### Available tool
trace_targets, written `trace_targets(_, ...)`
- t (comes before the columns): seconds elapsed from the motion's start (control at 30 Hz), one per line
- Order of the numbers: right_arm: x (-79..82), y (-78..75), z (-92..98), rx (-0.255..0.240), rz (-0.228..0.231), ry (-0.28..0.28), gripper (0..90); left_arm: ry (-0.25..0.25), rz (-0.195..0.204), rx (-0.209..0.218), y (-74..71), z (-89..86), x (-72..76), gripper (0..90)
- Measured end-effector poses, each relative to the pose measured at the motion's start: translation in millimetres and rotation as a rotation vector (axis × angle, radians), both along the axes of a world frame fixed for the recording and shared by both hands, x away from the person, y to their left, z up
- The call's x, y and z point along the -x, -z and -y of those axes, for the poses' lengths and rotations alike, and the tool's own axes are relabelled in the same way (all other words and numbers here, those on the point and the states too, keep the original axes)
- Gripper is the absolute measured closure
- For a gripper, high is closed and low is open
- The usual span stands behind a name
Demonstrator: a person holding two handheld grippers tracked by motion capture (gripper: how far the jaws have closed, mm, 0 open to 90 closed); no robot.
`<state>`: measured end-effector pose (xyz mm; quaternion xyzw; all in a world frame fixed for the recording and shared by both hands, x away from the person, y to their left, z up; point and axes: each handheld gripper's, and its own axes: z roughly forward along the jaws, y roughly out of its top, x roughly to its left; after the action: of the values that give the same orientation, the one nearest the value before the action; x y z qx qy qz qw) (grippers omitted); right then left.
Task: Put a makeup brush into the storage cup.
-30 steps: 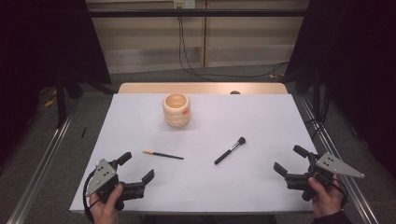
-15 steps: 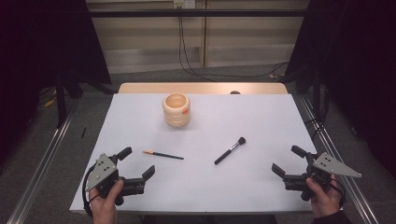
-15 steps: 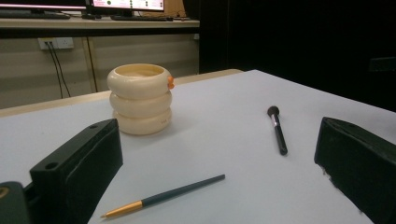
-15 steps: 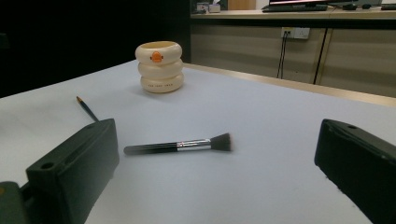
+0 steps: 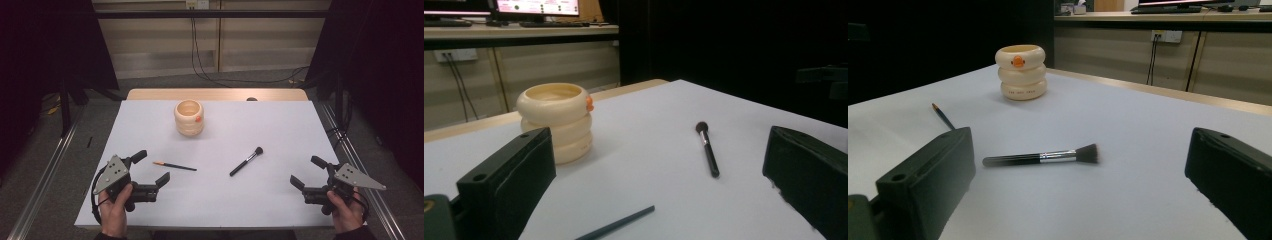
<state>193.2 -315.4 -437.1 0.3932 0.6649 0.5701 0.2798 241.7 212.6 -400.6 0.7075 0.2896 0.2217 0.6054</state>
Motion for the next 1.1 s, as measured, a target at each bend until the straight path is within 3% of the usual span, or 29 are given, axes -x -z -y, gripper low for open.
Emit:
trace_targets(0.23,0.0,0.0,-0.1,-0.004,-0.002,0.002,0.0,0.008,0.014,-0.01,-8.0,8.3,-11.7,0.4)
trace_targets(0.77,-1.0,0.7,0.0,0.005,-0.002,-0.005,0.0,-0.017,-0.033,-0.034,-10.9,7.2,-38.7,0.5)
trace_targets(0.93,-1.6,1.0,1.0,-0.004,-0.009,0.007,0.0,-0.048,-0.036,-0.046,-10.0,6.8,-46.1,0.3)
trace_targets(1.1,-1.5,0.8,0.5,0.0,-0.005,0.007,0.0,-0.045,-0.04,-0.047,-11.1,7.4,-57.3,0.4)
